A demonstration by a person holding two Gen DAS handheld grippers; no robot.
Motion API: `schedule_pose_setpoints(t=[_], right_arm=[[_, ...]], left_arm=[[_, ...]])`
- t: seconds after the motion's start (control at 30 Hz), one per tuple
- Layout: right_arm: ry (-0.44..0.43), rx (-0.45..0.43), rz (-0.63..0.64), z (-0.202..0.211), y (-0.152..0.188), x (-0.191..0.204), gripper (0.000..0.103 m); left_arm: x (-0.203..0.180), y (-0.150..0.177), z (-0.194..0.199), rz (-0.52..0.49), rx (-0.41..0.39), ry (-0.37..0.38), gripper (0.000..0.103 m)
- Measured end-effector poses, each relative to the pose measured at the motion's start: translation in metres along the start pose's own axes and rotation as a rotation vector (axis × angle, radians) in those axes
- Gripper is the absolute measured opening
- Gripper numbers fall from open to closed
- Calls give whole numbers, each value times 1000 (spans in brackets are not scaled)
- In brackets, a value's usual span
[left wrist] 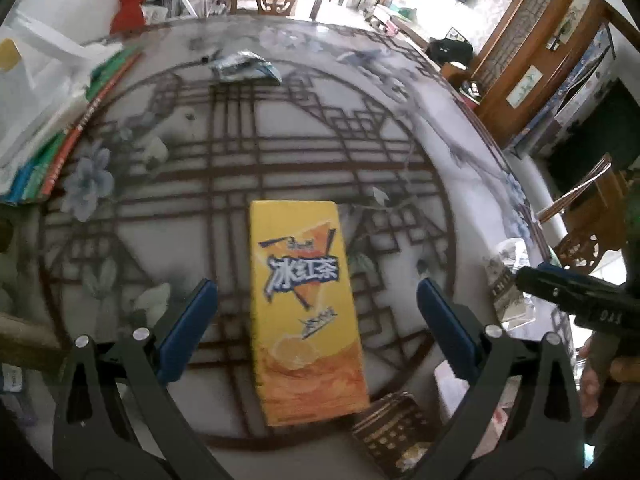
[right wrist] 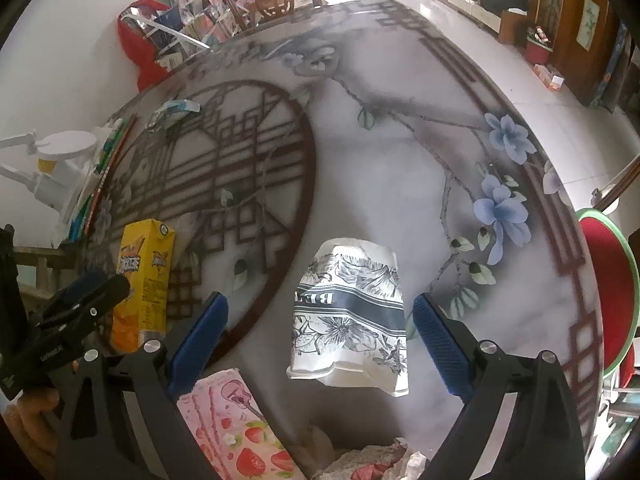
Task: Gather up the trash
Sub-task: 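Grasp the white patterned paper cup with the right tool while the left tool holds the carton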
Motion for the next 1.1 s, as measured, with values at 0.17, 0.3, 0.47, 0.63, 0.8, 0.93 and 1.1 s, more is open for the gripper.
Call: schedule_pose_setpoints(t=[0.17,0.3,0.47,0.63,0.8,0.93,1.1], right_arm=[[19,16,-37,-8,1,-9,90],[10,31,-70,-15,1,-17,89],[-1,52,-64,-23,1,-14,88],[0,70,-51,-31,2,-10,88],[6,72,-48,-33,0,-10,88],[9,80,-42,-36,0,-9,88],[0,97,-26,-41,2,-6,70]], left_arm=[[-1,-3,-16,13,46,-10,97],[-5,-5,-24,-8,67,-30,97],[-7,-5,-32,-20,85,-57,97],[-5,-2,-36,-8,112,-36,97],[-3,0,-38,11,122,-11,97],[-6,-1,-36,-15,108,5,89],[-9,0,-37,-27,107,14,61]])
Point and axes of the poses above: each gripper's, at about its wrist camera, not at the fingertips, and z roughly against the way its jaws point, x to its left, y to its underside, the point moved 4 cm from there along -z, roughly the way its jaws point
